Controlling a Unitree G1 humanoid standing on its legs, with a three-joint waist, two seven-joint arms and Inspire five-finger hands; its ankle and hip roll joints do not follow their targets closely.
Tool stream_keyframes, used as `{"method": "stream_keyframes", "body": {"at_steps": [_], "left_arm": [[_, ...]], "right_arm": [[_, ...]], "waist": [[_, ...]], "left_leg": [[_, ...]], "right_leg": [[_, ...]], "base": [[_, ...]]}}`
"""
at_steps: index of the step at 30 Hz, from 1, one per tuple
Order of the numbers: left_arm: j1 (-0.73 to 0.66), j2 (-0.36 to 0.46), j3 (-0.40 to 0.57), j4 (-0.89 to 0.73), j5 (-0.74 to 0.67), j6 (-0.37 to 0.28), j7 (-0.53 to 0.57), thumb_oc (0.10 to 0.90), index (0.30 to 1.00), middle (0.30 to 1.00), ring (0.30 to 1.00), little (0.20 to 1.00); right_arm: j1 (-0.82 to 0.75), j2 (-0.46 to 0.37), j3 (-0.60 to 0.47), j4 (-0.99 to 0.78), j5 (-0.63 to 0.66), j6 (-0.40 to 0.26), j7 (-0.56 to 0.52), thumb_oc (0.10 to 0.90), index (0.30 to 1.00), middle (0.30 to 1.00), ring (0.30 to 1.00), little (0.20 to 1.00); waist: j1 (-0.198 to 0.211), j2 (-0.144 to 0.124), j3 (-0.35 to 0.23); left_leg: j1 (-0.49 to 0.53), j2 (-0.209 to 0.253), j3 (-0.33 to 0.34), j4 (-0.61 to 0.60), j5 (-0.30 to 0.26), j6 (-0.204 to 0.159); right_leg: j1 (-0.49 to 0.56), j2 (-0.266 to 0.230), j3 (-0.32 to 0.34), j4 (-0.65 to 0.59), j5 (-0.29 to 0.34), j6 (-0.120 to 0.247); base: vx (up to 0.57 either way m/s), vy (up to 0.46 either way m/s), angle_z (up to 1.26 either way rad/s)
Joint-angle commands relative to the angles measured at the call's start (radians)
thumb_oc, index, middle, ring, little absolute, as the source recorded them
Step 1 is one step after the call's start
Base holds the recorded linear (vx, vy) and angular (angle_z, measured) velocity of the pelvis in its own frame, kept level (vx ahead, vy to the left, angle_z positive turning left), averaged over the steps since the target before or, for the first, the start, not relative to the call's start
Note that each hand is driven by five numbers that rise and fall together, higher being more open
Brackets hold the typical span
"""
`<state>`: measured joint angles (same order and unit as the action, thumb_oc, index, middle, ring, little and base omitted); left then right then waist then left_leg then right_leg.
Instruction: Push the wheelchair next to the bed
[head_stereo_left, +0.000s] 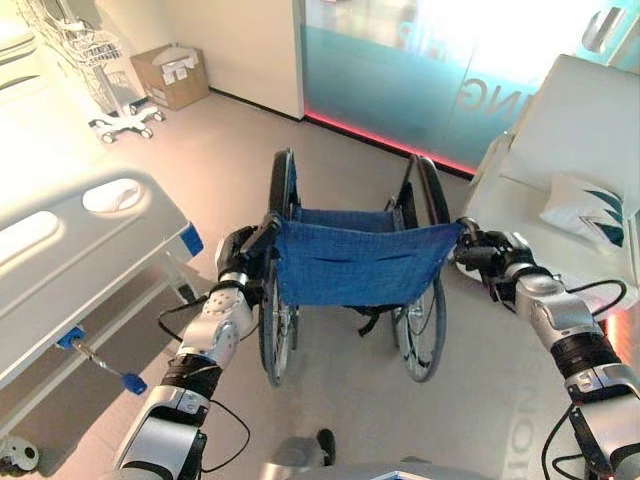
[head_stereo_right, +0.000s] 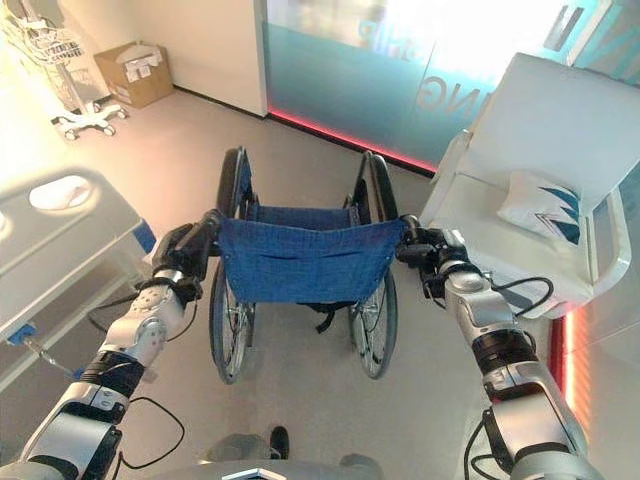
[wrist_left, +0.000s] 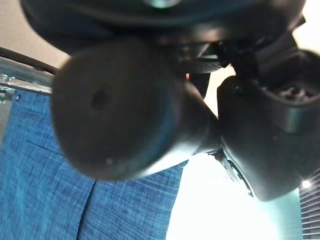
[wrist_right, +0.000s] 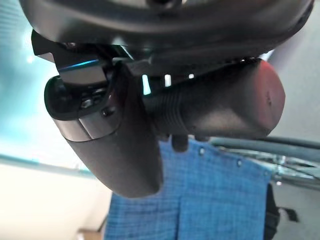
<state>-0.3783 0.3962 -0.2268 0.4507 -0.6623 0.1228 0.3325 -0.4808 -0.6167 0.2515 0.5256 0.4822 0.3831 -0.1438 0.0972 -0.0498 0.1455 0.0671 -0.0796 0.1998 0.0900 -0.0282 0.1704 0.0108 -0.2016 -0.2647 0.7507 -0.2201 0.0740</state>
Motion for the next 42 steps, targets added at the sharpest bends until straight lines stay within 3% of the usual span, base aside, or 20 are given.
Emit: {"method": "stream_keyframes", "body": {"at_steps": [1,3,8,12,16,17,19,20,22,24,26,29,31,33,35,37,39,40,42], "left_arm": [[0.016,-0.133,-0.086,0.029,-0.028,0.041,-0.031,0.4,0.3,0.3,0.3,0.3],[0.016,-0.127,-0.088,0.035,-0.032,0.026,-0.033,0.4,0.3,0.3,0.3,0.3],[0.028,-0.126,-0.101,0.022,-0.059,0.011,-0.022,0.4,0.3,0.3,0.3,0.3],[0.04,-0.135,-0.09,0.01,-0.061,0.008,-0.022,0.4,0.3,0.3,0.3,0.3],[0.055,-0.151,-0.083,0.005,-0.073,0.007,-0.028,0.4,0.3,0.3,0.3,0.3],[0.056,-0.152,-0.083,0.003,-0.079,0.005,-0.02,0.4,0.3,0.3,0.3,0.3],[0.057,-0.149,-0.081,0.0,-0.087,0.002,-0.009,0.4,0.3,0.3,0.3,0.3],[0.056,-0.149,-0.083,-0.004,-0.092,0.003,-0.004,0.4,0.3,0.3,0.3,0.3],[0.052,-0.153,-0.082,-0.014,-0.099,0.0,0.01,0.4,0.3,0.3,0.3,0.3],[0.051,-0.153,-0.081,-0.023,-0.105,0.001,0.008,0.4,0.3,0.3,0.3,0.3],[0.051,-0.15,-0.081,-0.034,-0.107,0.002,0.0,0.4,0.3,0.3,0.3,0.3],[0.054,-0.141,-0.076,-0.042,-0.114,-0.006,-0.014,0.4,0.3,0.3,0.3,0.3],[0.063,-0.137,-0.079,-0.048,-0.114,-0.01,-0.024,0.4,0.3,0.3,0.3,0.3],[0.088,-0.127,-0.08,-0.067,-0.107,-0.008,-0.033,0.4,0.3,0.3,0.3,0.3],[0.109,-0.113,-0.075,-0.088,-0.106,-0.003,-0.034,0.4,0.3,0.3,0.3,0.3],[0.119,-0.105,-0.051,-0.1,-0.102,0.014,-0.026,0.4,0.3,0.3,0.3,0.3],[0.114,-0.099,-0.046,-0.093,-0.116,0.019,-0.027,0.4,0.3,0.3,0.3,0.3],[0.112,-0.099,-0.044,-0.09,-0.119,0.02,-0.027,0.4,0.3,0.3,0.3,0.3],[0.099,-0.1,-0.043,-0.073,-0.104,0.035,-0.032,0.4,0.3,0.3,0.3,0.3]], "right_arm": [[-0.125,0.144,0.09,-0.099,0.115,-0.1,0.119,0.4,0.3,0.3,0.3,0.3],[-0.143,0.137,0.091,-0.1,0.126,-0.09,0.112,0.4,0.3,0.3,0.3,0.3],[-0.15,0.121,0.087,-0.126,0.133,-0.06,0.096,0.4,0.3,0.3,0.3,0.3],[-0.15,0.111,0.072,-0.14,0.117,-0.033,0.105,0.4,0.3,0.3,0.3,0.3],[-0.155,0.101,0.061,-0.129,0.094,-0.021,0.116,0.4,0.3,0.3,0.3,0.3],[-0.156,0.099,0.061,-0.132,0.091,-0.017,0.119,0.4,0.3,0.3,0.3,0.3],[-0.157,0.093,0.067,-0.139,0.092,-0.009,0.104,0.4,0.3,0.3,0.3,0.3],[-0.155,0.09,0.069,-0.145,0.091,-0.007,0.096,0.4,0.3,0.3,0.3,0.3],[-0.145,0.08,0.071,-0.158,0.084,-0.01,0.09,0.4,0.3,0.3,0.3,0.3],[-0.129,0.073,0.065,-0.172,0.08,-0.017,0.084,0.4,0.3,0.3,0.3,0.3],[-0.116,0.071,0.063,-0.184,0.081,-0.027,0.069,0.4,0.3,0.3,0.3,0.3],[-0.137,0.086,0.067,-0.174,0.072,-0.029,0.053,0.4,0.3,0.3,0.3,0.3],[-0.152,0.091,0.076,-0.165,0.082,-0.026,0.03,0.4,0.3,0.3,0.3,0.3],[-0.151,0.09,0.085,-0.163,0.095,-0.029,0.018,0.4,0.3,0.3,0.3,0.3],[-0.151,0.078,0.086,-0.151,0.097,-0.042,0.051,0.4,0.3,0.3,0.3,0.3],[-0.171,0.081,0.095,-0.113,0.092,-0.055,0.106,0.4,0.3,0.3,0.3,0.3],[-0.176,0.093,0.098,-0.075,0.094,-0.082,0.138,0.4,0.3,0.3,0.3,0.3],[-0.174,0.097,0.098,-0.067,0.099,-0.089,0.138,0.4,0.3,0.3,0.3,0.3],[-0.163,0.111,0.093,-0.049,0.099,-0.111,0.139,0.4,0.3,0.3,0.3,0.3]], "waist": [[0.034,0.017,0.02],[0.008,0.013,0.041],[-0.066,-0.022,0.074],[-0.083,-0.022,0.075],[-0.094,-0.018,0.047],[-0.097,-0.014,0.038],[-0.106,-0.002,0.022],[-0.107,-0.009,0.022],[-0.107,-0.022,0.029],[-0.106,-0.032,0.042],[-0.092,-0.026,0.065],[-0.066,-0.007,0.084],[-0.035,0.016,0.092],[0.01,0.024,0.088],[0.049,0.014,0.084],[0.079,-0.002,0.063],[0.108,-0.019,0.045],[0.116,-0.023,0.04],[0.121,-0.023,0.036]], "left_leg": [[-0.059,-0.013,-0.089,0.027,-0.003,-0.06],[-0.012,-0.015,-0.112,0.027,-0.034,-0.07],[0.069,-0.052,-0.185,0.045,-0.126,-0.073],[0.105,-0.048,-0.222,0.066,-0.172,-0.067],[0.129,-0.016,-0.23,0.139,-0.208,-0.104],[0.142,0.006,-0.227,0.163,-0.187,-0.123],[0.129,0.06,-0.213,0.27,-0.057,-0.175],[0.107,0.069,-0.194,0.353,-0.013,-0.185],[0.021,0.074,-0.159,0.531,0.024,-0.197],[-0.068,0.106,-0.113,0.627,0.033,-0.198],[-0.123,0.113,-0.088,0.59,0.002,-0.183],[-0.143,0.09,-0.027,0.358,0.027,-0.184],[-0.187,0.067,0.023,0.177,0.08,-0.194],[-0.234,0.046,0.039,0.022,0.173,-0.207],[-0.283,0.022,-0.009,0.034,0.216,-0.212],[-0.278,-0.003,-0.017,0.034,0.164,-0.179],[-0.272,-0.008,0.009,0.081,0.1,-0.135],[-0.268,-0.013,0.006,0.089,0.084,-0.12],[-0.209,-0.012,-0.003,0.077,0.038,-0.088]], "right_leg": [[0.009,0.024,-0.021,-0.265,0.235,0.019],[-0.063,0.016,-0.002,-0.411,0.274,0.032],[-0.192,0.022,0.089,-0.687,0.466,0.103],[-0.205,0.036,0.105,-0.661,0.454,0.093],[-0.175,0.049,0.112,-0.588,0.374,0.06],[-0.169,0.056,0.104,-0.575,0.353,0.044],[-0.136,0.086,0.085,-0.571,0.301,-0.002],[-0.119,0.089,0.083,-0.573,0.286,-0.02],[-0.075,0.095,0.067,-0.571,0.254,-0.055],[-0.032,0.099,0.057,-0.569,0.229,-0.078],[0.014,0.113,0.049,-0.566,0.204,-0.079],[0.075,0.151,0.046,-0.58,0.177,-0.067],[0.123,0.194,0.041,-0.596,0.165,-0.066],[0.195,0.232,0.053,-0.63,0.146,-0.066],[0.246,0.244,0.07,-0.642,0.111,-0.075],[0.273,0.233,0.08,-0.649,0.089,-0.063],[0.296,0.196,0.034,-0.61,0.058,-0.044],[0.292,0.177,0.019,-0.563,0.075,-0.028],[0.238,0.1,-0.04,-0.291,0.156,0.042]], "base": [[0.27,-0.135,0.25],[0.3,-0.161,0.15],[0.37,-0.175,0.53],[0.4,-0.229,0.52],[0.33,-0.247,0.44],[0.3,-0.273,0.42],[0.29,-0.309,0.46],[0.2,-0.274,0.57],[0.23,-0.28,0.6],[0.26,-0.234,0.26],[0.28,-0.134,0.11],[0.34,-0.045,0.21],[0.42,-0.007,0.05],[0.45,-0.009,0.01],[0.41,-0.012,-0.35],[0.32,0.032,-0.47],[0.26,0.083,-0.81],[0.31,0.156,-0.45],[0.34,0.182,-0.13]]}}
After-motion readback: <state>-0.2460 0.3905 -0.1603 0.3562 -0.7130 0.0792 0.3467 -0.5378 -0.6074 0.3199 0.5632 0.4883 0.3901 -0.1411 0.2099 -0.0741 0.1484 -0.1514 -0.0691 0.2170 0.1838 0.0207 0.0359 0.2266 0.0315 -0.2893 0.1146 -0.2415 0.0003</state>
